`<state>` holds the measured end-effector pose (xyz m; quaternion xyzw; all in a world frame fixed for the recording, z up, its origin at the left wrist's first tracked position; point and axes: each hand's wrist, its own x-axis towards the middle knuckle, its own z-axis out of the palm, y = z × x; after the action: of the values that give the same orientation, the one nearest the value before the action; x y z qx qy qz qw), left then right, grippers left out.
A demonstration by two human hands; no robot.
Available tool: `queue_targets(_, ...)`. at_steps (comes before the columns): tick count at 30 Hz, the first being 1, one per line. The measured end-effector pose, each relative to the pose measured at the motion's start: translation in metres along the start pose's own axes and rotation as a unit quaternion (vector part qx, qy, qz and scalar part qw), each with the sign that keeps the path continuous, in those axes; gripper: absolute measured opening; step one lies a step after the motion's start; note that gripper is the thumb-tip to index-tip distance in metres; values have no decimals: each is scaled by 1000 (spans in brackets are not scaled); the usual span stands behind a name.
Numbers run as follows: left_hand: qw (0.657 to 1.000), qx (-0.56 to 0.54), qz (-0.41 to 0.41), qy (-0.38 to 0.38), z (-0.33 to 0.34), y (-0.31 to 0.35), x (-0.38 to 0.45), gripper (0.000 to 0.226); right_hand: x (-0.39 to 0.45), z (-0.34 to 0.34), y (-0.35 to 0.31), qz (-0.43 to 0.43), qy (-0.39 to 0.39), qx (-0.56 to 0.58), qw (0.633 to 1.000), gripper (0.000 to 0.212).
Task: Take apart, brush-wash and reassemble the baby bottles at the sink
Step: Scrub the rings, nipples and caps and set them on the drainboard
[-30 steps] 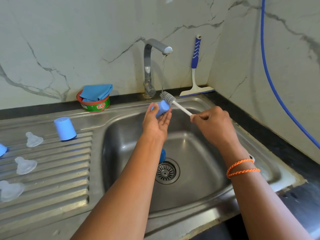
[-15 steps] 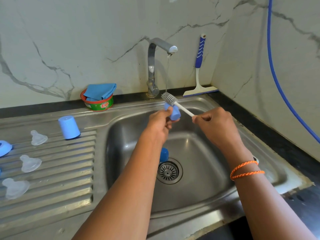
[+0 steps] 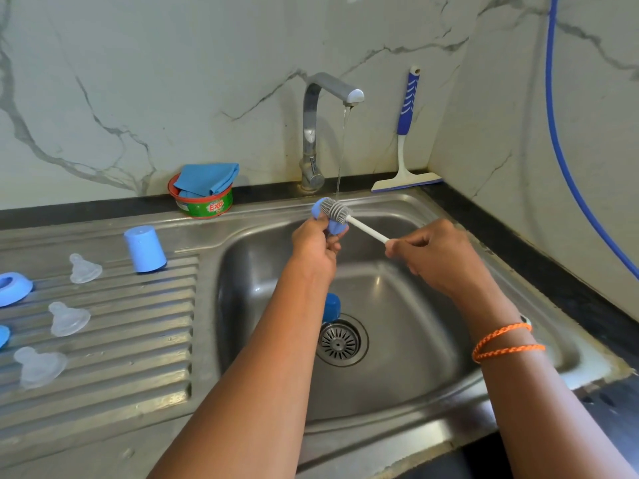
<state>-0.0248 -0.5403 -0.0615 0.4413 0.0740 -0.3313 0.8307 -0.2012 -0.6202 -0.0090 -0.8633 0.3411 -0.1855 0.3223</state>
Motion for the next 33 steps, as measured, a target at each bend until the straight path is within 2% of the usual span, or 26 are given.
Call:
queue_targets(4,995,78,-22,-61,1,0,-3,12,2,15,-4,1,63,1,998,30)
queue_targets(7,994,82,-28,-68,4,-2,-5,12,2,19,-5,-5,83,2,997,31)
queue_targets(9,998,39,-23,-52,5,-1,-3,13,2,15,-4,-1,61,19,998,26)
queue_targets(12,999,-34,-12,3,0,2,3,28,1,3,0,23,-13,43,999,25)
queue_targets(15,999,-35,-7,40,-4,6,5,33,2,-2,4,46,-53,53,996,25)
queue_targets(17,1000,-5,-19,23,-4,6,2,27,3,3,4,38,-31,42,998,24)
queue_targets(20,997,42,-39,-45,-1,4,-9,21,4,15,2,10,39,30,999,26)
queue_targets(23,993,40,-55,-101,3,2,-17,25,8,22,0,-3,80,42,996,31)
queue_targets(25,993,-13,-62,-98,4,3,-17,30,8,19,0,2,61,60,996,26)
queue_targets(29,991,-118,-47,-41,-2,8,-6,34,5,7,5,42,-48,104,992,24)
queue_targets(33,992,-115,-41,-39,-5,9,-3,42,2,-1,7,59,-96,120,986,27)
